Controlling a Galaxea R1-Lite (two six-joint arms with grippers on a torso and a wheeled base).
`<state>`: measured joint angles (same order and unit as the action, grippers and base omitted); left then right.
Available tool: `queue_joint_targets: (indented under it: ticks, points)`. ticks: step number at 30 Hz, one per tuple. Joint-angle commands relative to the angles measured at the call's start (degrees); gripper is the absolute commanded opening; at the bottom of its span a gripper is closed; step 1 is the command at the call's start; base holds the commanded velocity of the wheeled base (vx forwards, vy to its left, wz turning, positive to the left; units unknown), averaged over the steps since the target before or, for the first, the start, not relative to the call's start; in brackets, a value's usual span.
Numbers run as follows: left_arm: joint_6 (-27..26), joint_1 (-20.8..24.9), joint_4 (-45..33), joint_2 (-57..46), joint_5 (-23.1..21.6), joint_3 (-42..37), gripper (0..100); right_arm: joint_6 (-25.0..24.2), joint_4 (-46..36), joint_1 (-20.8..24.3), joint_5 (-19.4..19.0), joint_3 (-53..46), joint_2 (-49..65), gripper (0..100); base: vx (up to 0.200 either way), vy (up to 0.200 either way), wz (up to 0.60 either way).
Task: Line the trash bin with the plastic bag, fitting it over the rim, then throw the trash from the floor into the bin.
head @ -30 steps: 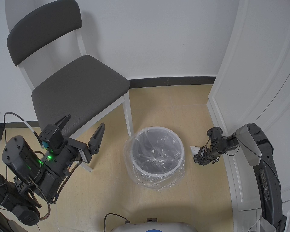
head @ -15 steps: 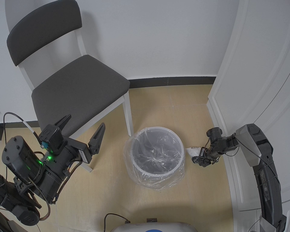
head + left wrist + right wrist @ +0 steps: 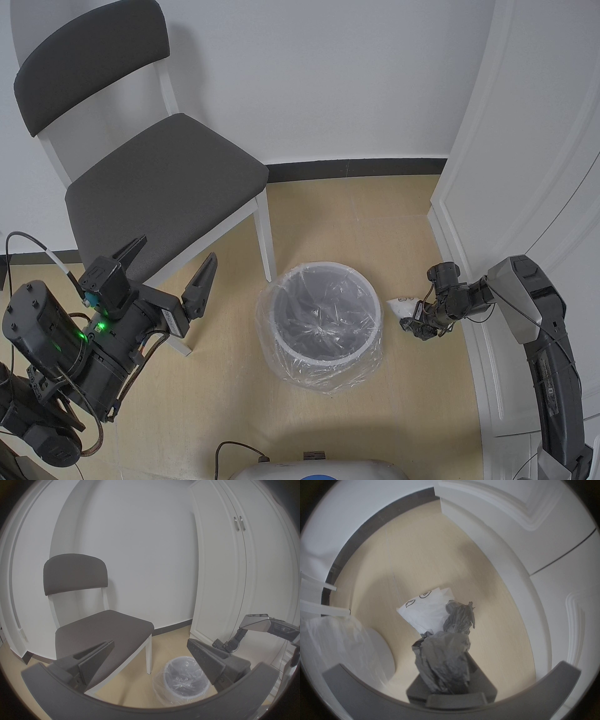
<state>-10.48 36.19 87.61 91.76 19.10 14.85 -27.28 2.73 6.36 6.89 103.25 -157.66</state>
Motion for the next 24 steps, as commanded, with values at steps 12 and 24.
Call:
queue_joint_targets:
  ticks: [12,24]
  points:
    - [-4.46,-2.18,0.01,-6.94,-0.29,1.41,100,7.33,32.34,4.10,-0.65,-32.59,22.49,0,0.000,0.000,0.00]
    - [-4.63,-4.82,0.01,-6.33,-0.47,2.55,100,36.77,36.29,2.87,2.60,-35.58,35.05,0,0.000,0.000,0.00]
